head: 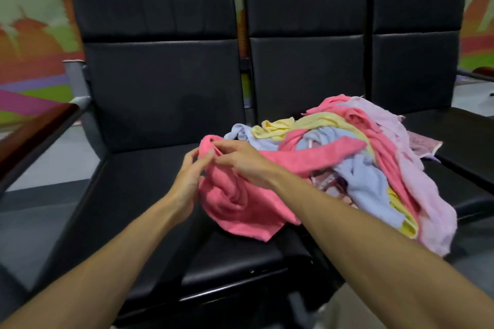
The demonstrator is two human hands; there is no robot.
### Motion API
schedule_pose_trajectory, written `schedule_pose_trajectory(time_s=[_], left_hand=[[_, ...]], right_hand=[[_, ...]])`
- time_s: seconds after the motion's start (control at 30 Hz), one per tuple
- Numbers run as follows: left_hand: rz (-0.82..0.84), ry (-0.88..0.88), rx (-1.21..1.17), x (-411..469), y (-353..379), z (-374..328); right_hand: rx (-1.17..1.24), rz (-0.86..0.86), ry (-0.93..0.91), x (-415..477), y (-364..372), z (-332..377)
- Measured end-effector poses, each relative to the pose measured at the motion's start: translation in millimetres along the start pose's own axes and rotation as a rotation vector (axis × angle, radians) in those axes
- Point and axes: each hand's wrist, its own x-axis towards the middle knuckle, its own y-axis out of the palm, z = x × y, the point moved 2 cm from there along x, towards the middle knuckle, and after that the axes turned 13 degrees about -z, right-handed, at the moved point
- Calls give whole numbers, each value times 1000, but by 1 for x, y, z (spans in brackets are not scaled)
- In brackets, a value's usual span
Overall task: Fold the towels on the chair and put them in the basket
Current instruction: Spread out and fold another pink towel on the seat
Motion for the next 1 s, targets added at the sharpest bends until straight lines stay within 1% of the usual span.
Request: schedule_pose_trajectory(time_s=[0.07, 0.13, 0.2, 0.27, 0.37, 0.43, 0.53, 0.57, 0.6, 0.67, 0.7, 0.73, 0.77, 0.8, 0.83, 0.87, 0.9, 0.93, 1.0], left_hand=[[-54, -37, 123, 2, -28, 12], [-72, -23, 299, 2, -49, 24], [-106, -12, 391, 5, -66, 33], [-159, -30, 410, 10, -84, 35], [-185, -33, 465, 20, -105, 42], [-169, 6, 543, 22, -112, 45], [-144, 59, 529, 27, -119, 47], [-133, 77, 521, 28, -120, 48], [-115, 104, 555, 28, -121, 50], [-68, 208, 759, 28, -119, 55], [-49, 256, 849, 27, -116, 56], [-46, 283, 892, 26, -114, 58], [-49, 282, 886, 27, -113, 59], [-62, 244, 836, 28, -112, 59], [-79, 183, 758, 29, -112, 59], [-97, 123, 690, 29, -113, 59], [-112, 66, 643, 29, -114, 59], [-135, 20, 610, 29, -115, 59], [-172, -38, 567, 31, -120, 60]], right_hand=[[-36, 138, 35, -4, 15, -4], [-131, 176, 39, -7, 18, -10], [-218, 151, 48, -7, 13, -23], [-342, 105, 42, -8, 3, -40], [-676, 42, -51, -8, -16, -67], [-872, 61, -120, -8, -18, -82], [-925, 135, -73, 0, -7, -93], [-971, 134, -67, 8, -4, -96], [-1024, 132, -59, 13, -1, -95], [-1110, 101, -38, 22, 6, -87], [-1115, 35, -56, 26, 8, -81], [-1074, -73, -107, 31, 9, -76], [-988, -193, -188, 37, 11, -72], [-866, -278, -289, 41, 13, -68], [-727, -293, -366, 44, 16, -64], [-618, -240, -406, 44, 20, -61], [-579, -176, -406, 44, 23, -64], [-590, -129, -389, 43, 26, -68], [-681, -131, -358, 41, 24, -81]])
